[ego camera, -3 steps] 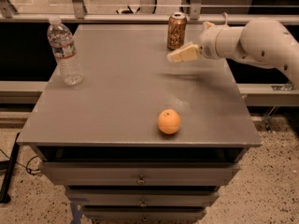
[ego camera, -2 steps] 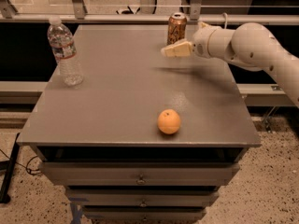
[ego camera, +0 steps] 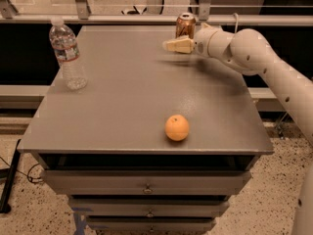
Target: Knock orange can over
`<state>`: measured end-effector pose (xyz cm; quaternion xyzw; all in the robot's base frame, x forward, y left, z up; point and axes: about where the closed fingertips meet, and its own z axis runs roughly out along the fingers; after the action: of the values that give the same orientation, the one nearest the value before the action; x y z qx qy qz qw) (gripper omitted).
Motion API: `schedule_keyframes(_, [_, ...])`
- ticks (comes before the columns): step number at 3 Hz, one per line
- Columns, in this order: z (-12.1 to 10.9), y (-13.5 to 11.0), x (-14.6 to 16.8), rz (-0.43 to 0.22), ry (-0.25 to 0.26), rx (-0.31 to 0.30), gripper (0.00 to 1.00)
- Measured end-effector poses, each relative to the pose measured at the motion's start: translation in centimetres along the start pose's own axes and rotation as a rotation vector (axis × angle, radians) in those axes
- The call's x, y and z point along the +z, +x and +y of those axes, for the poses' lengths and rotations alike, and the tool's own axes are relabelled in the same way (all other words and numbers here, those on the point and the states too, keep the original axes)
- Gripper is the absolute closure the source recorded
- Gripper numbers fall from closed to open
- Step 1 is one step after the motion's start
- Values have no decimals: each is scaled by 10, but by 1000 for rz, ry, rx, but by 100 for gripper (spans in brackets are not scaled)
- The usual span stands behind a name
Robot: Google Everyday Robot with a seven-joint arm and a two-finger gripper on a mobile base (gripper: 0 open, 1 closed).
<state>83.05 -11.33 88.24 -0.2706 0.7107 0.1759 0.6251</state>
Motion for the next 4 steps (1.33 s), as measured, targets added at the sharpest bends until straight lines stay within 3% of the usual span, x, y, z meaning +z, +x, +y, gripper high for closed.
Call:
schedule_keyframes(2, [-23,4,5,-13,41,-5,42])
schedule_keyframes(3, [-20,3,0,-13,29,-5,65])
schedule_keyframes(4, [-4,-8,-6,-21,-43,24,88])
